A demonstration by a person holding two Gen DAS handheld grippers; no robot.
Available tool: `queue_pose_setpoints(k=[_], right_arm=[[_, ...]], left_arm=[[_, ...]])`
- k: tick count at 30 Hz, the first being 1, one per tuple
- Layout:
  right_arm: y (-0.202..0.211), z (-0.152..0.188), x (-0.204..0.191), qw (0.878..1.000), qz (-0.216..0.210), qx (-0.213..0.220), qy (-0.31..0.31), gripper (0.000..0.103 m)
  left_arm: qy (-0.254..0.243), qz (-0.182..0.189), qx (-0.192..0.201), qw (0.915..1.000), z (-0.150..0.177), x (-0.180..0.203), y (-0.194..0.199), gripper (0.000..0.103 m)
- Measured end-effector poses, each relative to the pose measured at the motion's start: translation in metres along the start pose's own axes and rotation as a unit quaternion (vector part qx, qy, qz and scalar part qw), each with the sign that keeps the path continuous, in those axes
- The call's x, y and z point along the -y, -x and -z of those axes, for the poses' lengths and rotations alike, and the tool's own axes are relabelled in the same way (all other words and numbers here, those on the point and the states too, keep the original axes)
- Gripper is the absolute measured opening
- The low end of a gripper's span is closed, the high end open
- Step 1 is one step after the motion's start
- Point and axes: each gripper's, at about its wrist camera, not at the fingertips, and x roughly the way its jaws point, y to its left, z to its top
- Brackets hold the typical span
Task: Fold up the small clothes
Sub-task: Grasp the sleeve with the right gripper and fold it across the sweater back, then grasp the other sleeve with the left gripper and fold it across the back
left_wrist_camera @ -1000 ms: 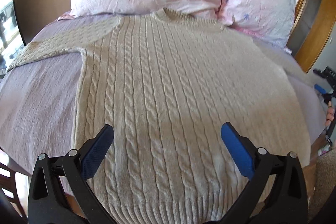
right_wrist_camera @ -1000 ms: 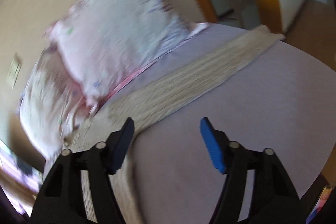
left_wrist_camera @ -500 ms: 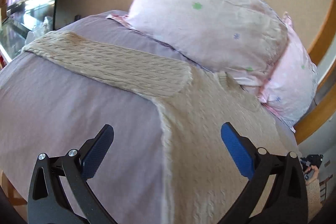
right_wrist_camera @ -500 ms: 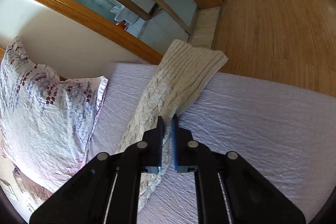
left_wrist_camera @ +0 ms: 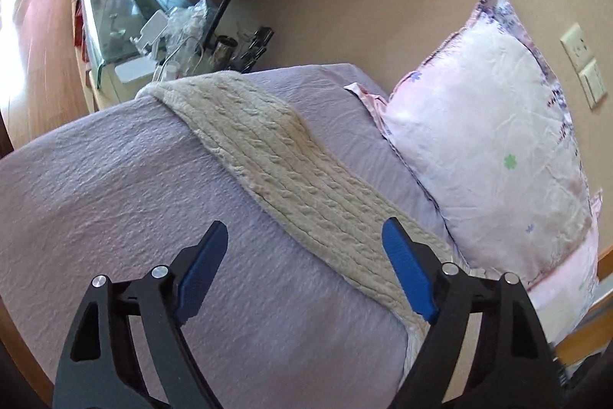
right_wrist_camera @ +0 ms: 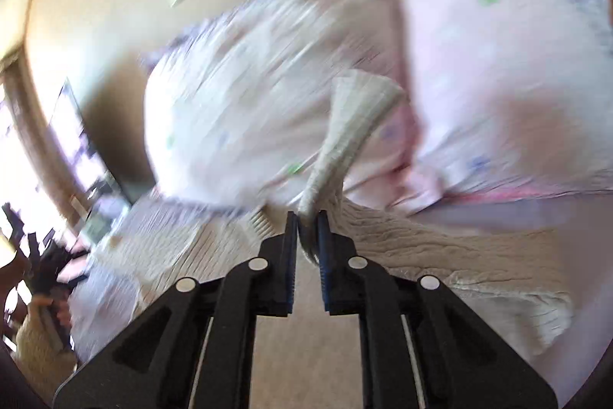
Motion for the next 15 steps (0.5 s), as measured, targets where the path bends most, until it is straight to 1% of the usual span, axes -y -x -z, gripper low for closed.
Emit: queue_pose_setpoints(k=[1,2,3,4,5,6,7,8,9,10,12,13,14,15], right_arm=[[-0.024,0.012,-0.02,0.998,-0.032,-0.052,0.009,0.025],[-0.038,0.023,-0.033,0.995,-0.056,-0.086,0.01,0.029],[-0.041,0.031,-0.04,0.993,-0.07,-0.099,0.007,0.035],[-0.035,0.039,-0.043,0.993,-0.074,-0.096,0.004,0.041],[-0.023,0.044,-0.043,0.994,-0.07,-0.086,-0.001,0.056],[-0.009,0.044,-0.035,0.996,-0.062,-0.071,-0.011,0.064],[0.004,0.038,-0.021,0.996,-0.051,-0.067,-0.032,0.066],[0.014,0.032,-0.01,0.997,-0.044,-0.056,-0.043,0.067],[0.024,0.027,0.003,0.997,-0.038,-0.047,-0.052,0.07],[0.03,0.024,0.017,0.997,-0.031,-0.039,-0.059,0.072],[0.044,0.021,0.029,0.997,-0.018,-0.026,-0.066,0.075],[0.049,0.02,0.035,0.997,-0.01,-0.022,-0.067,0.075],[0.052,0.02,0.042,0.997,-0.003,-0.02,-0.069,0.075],[0.054,0.018,0.05,0.997,0.003,-0.017,-0.072,0.075]], left_arm=[[0.018,0.001,-0.008,0.9998,-0.002,-0.006,-0.005,0.08],[0.035,0.005,-0.015,0.9993,-0.005,-0.012,-0.009,0.078],[0.047,0.016,-0.008,0.9988,-0.007,-0.017,-0.01,0.076],[0.054,0.016,-0.003,0.9984,-0.011,-0.02,-0.01,0.076],[0.06,0.013,-0.002,0.9981,-0.016,-0.023,-0.011,0.075],[0.07,0.015,0.0,0.9974,-0.021,-0.027,-0.013,0.071],[0.08,0.017,0.003,0.9966,-0.026,-0.031,-0.015,0.069],[0.093,0.019,0.006,0.9955,-0.032,-0.036,-0.019,0.064],[0.108,0.019,0.01,0.9939,-0.039,-0.042,-0.022,0.056],[0.123,0.018,0.013,0.9922,-0.044,-0.047,-0.025,0.052],[0.145,0.012,0.016,0.9892,-0.056,-0.056,-0.031,0.035],[0.154,0.008,0.017,0.9879,-0.06,-0.06,-0.034,0.031],[0.16,0.0,0.017,0.9869,-0.064,-0.062,-0.035,0.021],[0.161,-0.016,0.017,0.9867,-0.068,-0.06,-0.035,0.011]])
